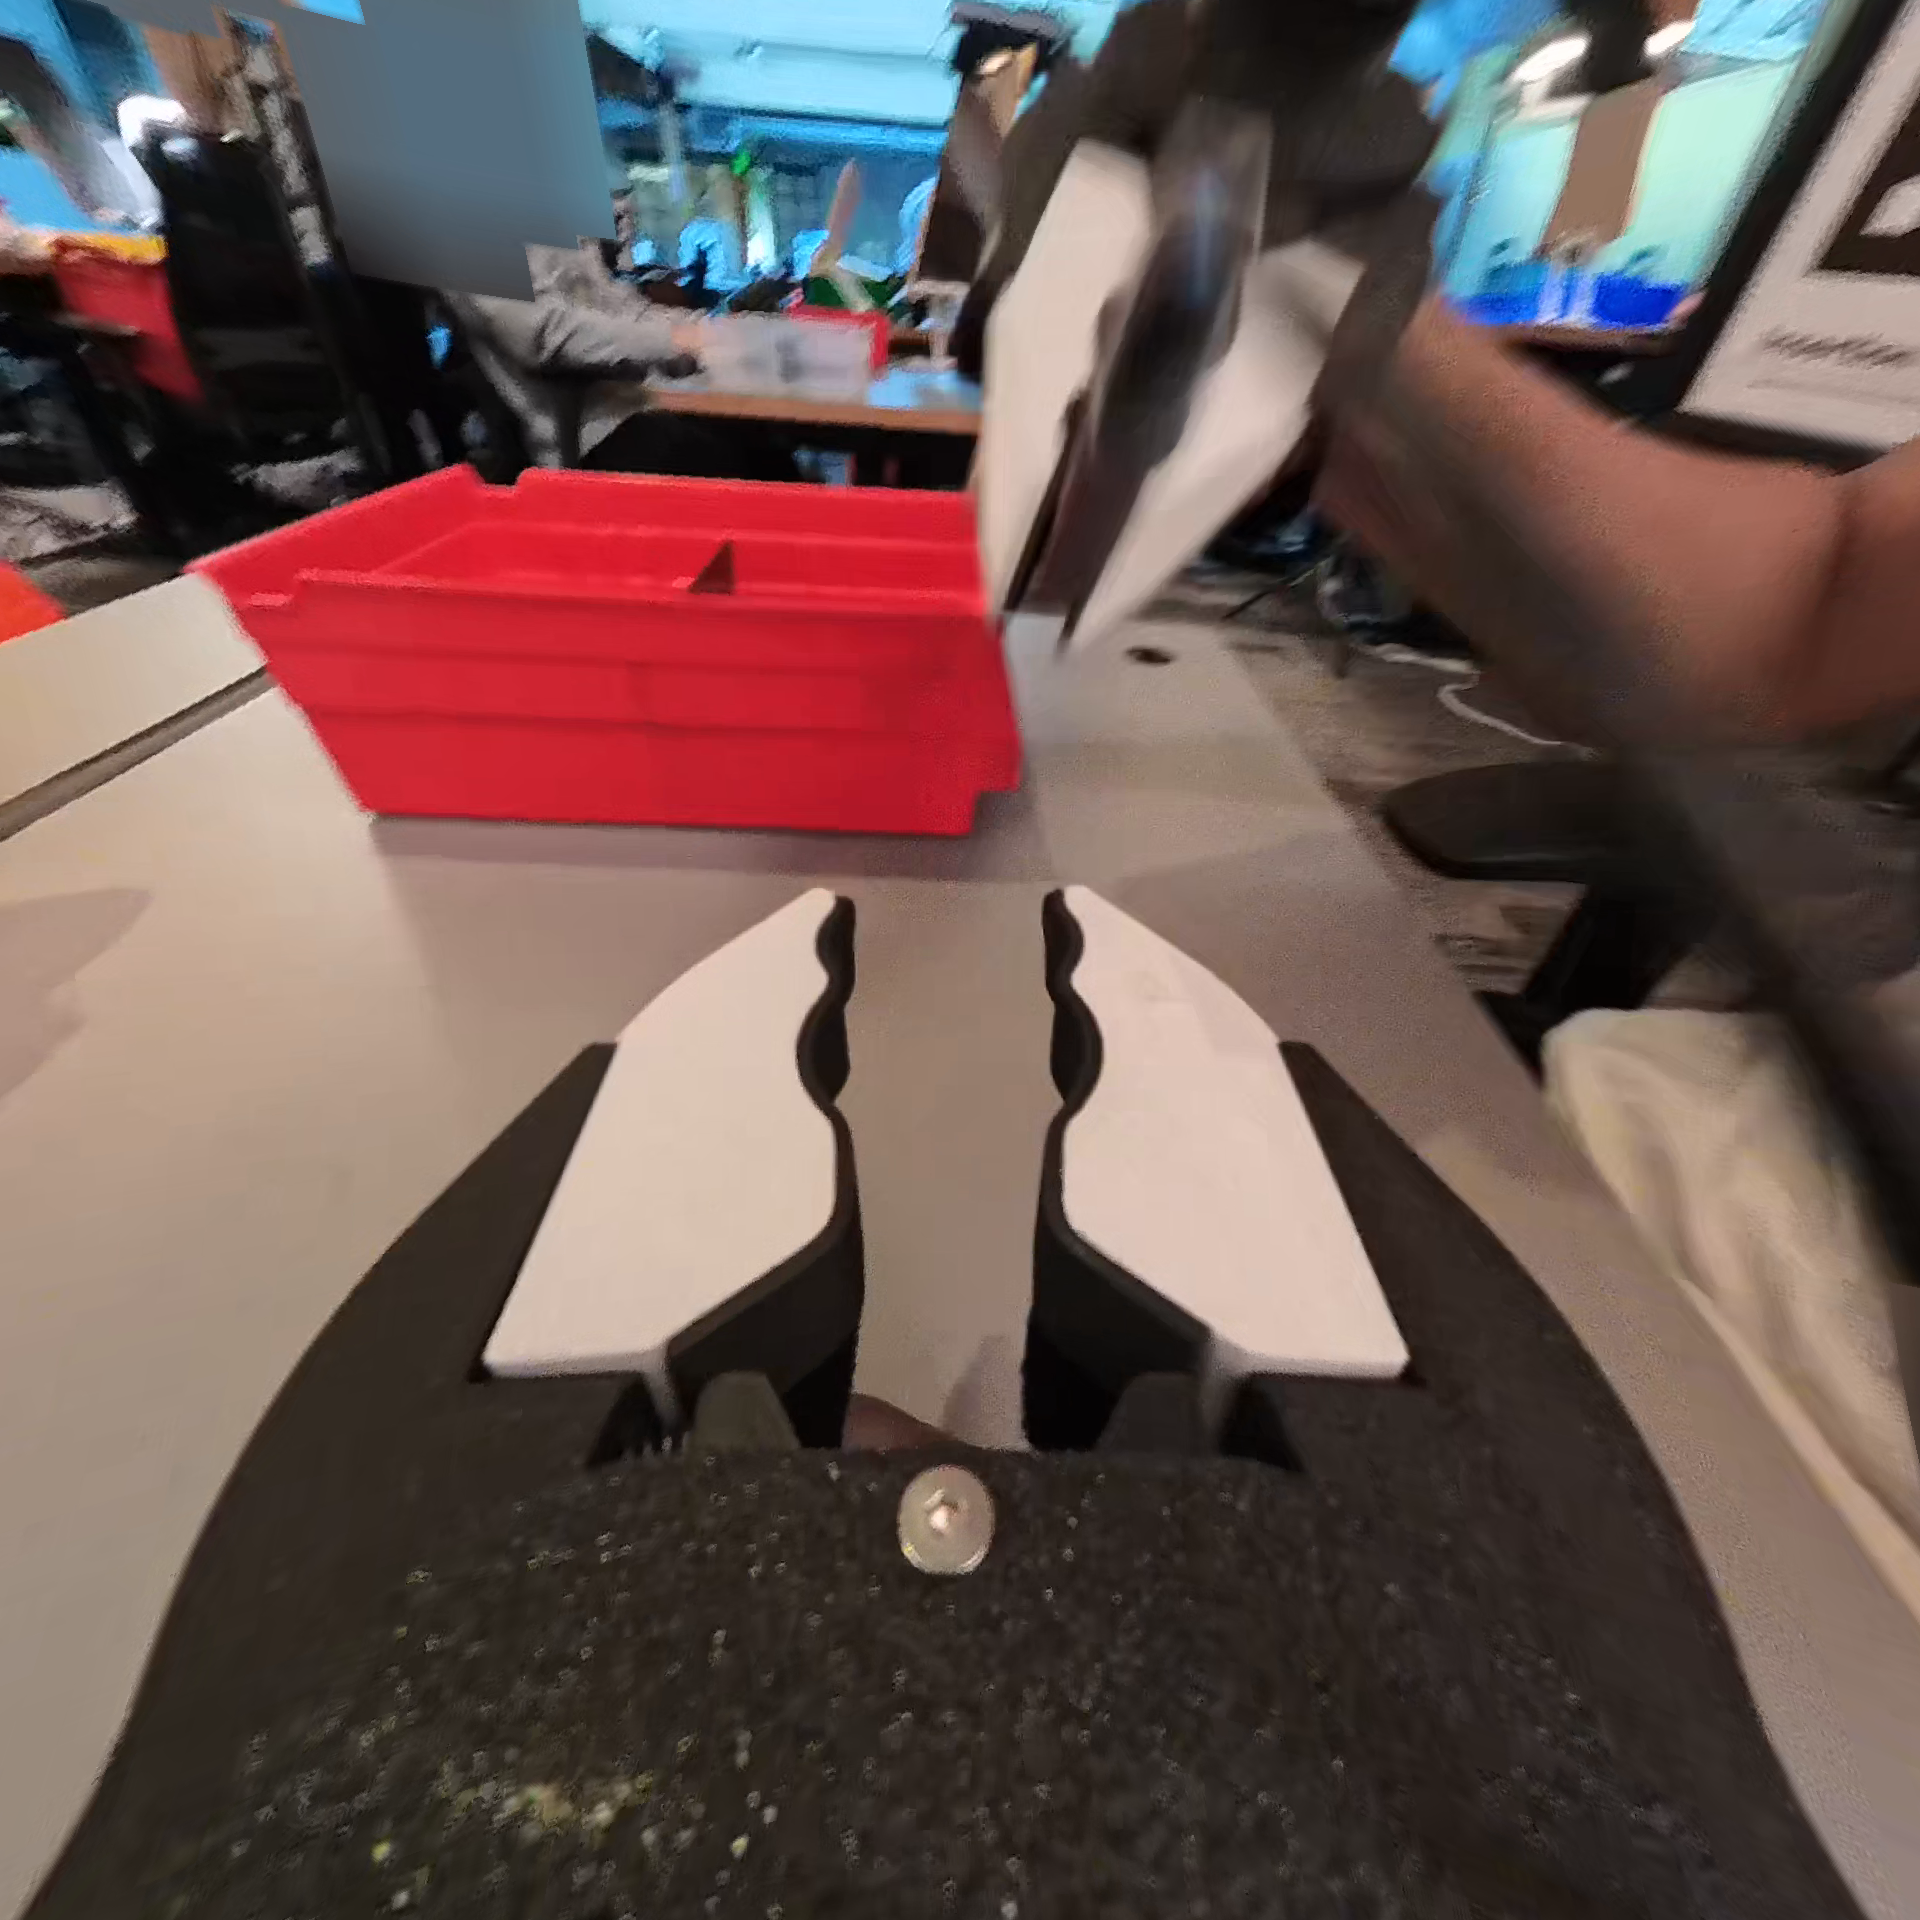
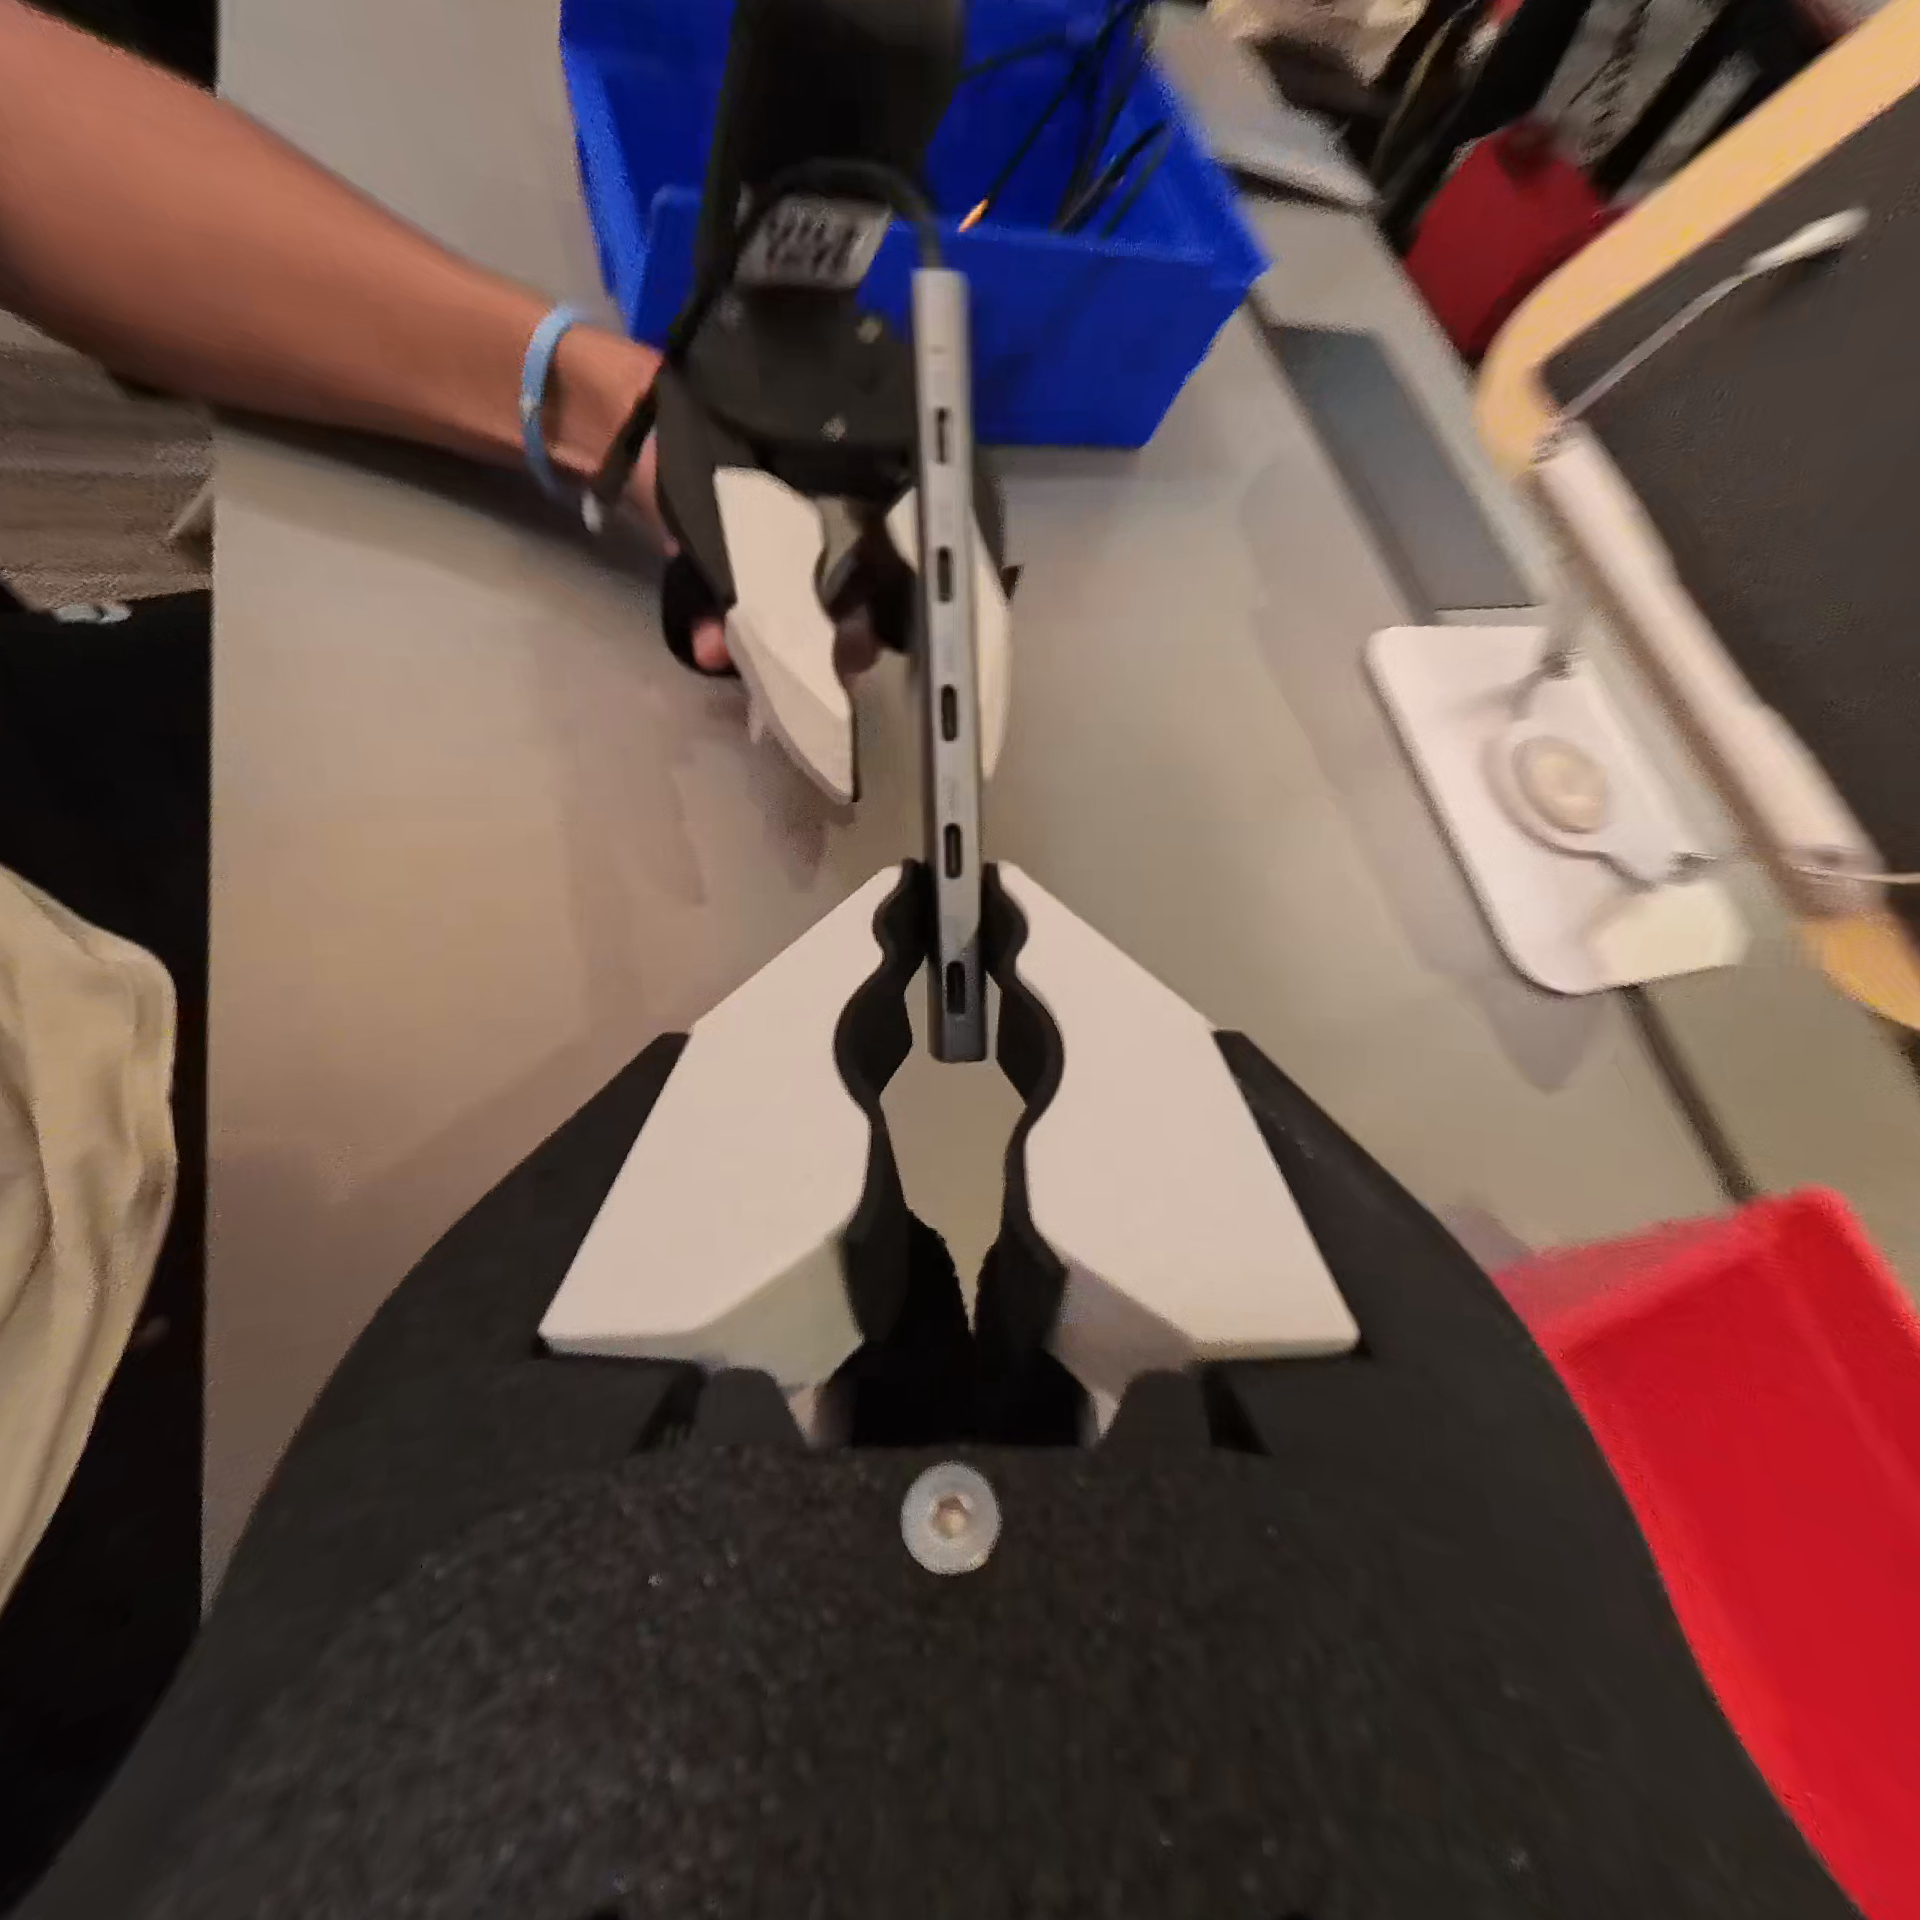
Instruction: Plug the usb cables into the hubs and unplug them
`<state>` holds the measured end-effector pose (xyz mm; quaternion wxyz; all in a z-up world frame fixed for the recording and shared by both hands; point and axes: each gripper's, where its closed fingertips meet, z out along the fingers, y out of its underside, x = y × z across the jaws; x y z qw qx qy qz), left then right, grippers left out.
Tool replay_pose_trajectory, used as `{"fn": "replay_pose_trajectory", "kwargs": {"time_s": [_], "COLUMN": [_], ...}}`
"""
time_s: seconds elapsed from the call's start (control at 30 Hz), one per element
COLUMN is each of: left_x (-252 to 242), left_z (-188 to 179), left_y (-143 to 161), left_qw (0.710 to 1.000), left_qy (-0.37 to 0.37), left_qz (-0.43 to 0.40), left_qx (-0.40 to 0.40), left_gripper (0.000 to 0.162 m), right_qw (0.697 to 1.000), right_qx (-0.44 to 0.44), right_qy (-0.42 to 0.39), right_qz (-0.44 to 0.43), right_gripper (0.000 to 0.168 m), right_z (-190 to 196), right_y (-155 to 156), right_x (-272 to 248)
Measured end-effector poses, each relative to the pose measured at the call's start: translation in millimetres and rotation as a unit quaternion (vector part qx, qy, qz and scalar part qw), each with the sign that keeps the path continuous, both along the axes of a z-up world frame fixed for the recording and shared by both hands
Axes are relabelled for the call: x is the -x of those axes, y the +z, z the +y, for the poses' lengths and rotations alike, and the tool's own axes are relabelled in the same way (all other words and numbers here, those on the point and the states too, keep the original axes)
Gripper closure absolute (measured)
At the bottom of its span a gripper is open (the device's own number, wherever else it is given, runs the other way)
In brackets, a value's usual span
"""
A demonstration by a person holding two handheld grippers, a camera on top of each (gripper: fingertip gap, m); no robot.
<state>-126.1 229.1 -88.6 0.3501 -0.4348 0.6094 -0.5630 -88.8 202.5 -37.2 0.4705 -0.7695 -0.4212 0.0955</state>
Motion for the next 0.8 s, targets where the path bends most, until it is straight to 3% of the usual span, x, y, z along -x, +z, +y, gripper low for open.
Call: {"fn": "replay_pose_trajectory", "kwargs": {"time_s": [0.17,0.3,0.5,0.7,0.8], "left_x": [-10.3,-4.0,-1.5,-3.5,-3.9], "left_z": [54.8,86.3,91.2,80.2,77.2], "left_y": [-15.0,-9.3,-2.4,-2.7,-2.4], "left_qw": [0.990,0.978,0.975,0.981,0.983], "left_qy": [0.133,0.185,0.189,0.173,0.172], "left_qz": [0.039,0.024,-0.001,-0.002,-0.004], "left_qx": [0.032,0.088,0.115,0.083,0.070], "left_gripper": [0.137,0.137,0.138,0.139,0.139], "right_qw": [0.997,0.986,0.949,0.939,0.915], "right_qx": [-0.061,-0.043,0.090,0.227,0.290], "right_qy": [-0.052,-0.144,-0.199,-0.163,-0.180], "right_qz": [-0.003,-0.078,-0.228,-0.200,-0.217], "right_gripper": [0.160,0.160,0.160,0.160,0.161], "right_z": [-22.7,-23.7,13.9,60.1,75.1], "right_y": [82.5,104.4,44.1,-42.4,-84.0], "right_x": [-88.8,-183.8,-287.6,-298.0,-311.3]}}
